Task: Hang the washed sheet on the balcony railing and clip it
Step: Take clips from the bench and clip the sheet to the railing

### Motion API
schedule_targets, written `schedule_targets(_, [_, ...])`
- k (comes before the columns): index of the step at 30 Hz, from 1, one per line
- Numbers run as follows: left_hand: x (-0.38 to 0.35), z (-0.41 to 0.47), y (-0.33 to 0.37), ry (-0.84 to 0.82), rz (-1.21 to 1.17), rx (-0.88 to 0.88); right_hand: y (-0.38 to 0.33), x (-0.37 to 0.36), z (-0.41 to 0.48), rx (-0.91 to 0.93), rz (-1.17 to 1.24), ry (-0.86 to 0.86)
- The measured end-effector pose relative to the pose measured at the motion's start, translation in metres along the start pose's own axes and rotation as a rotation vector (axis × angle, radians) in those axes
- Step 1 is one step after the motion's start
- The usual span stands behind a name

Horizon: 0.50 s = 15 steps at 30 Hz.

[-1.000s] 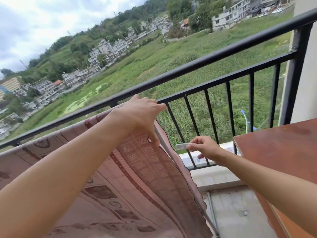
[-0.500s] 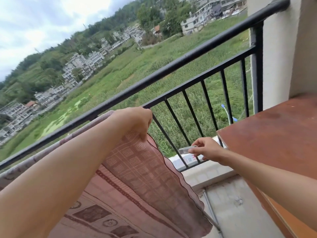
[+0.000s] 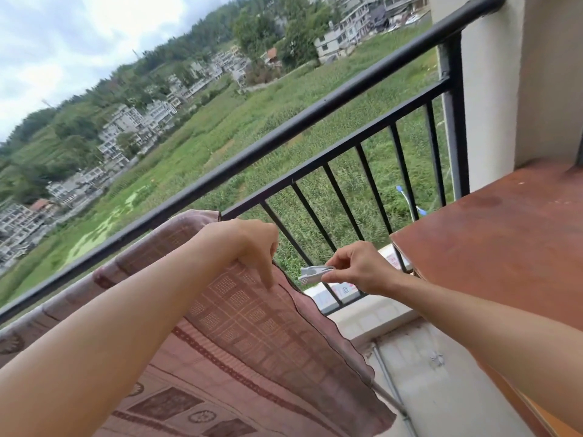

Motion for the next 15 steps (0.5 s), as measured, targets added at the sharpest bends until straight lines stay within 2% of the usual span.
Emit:
schedule_targets(3, [0.001,-0.006,0.006,0.146,0.304,-0.034,-0.004,0.0,0.003,0.009,-0.024,0.0])
schedule_targets(8, [0.005,0.001,0.002,0.329,0.192,-0.095,-0.006,-0.003,0.008,0.016,0.002,0.003])
schedule_targets(12, [0.002,0.002,0.001,0.362,0.202,-0.096,-0.014,-0.003,0.015,0.036,0.037,0.006])
schedule_targets(15, [0.0,0.002,-0.001,0.361,0.202,-0.089,-0.021,-0.001,0.016,0.046,0.073,-0.062])
Point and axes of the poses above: each hand's wrist, its own z-axis towards the middle knuckle, its own x-axis out of the back of the hand, y = z × x, the point moved 5 cm from there along z, towards the middle knuckle, and after that the axes turned 4 degrees about -x, right-handed, at the moved point
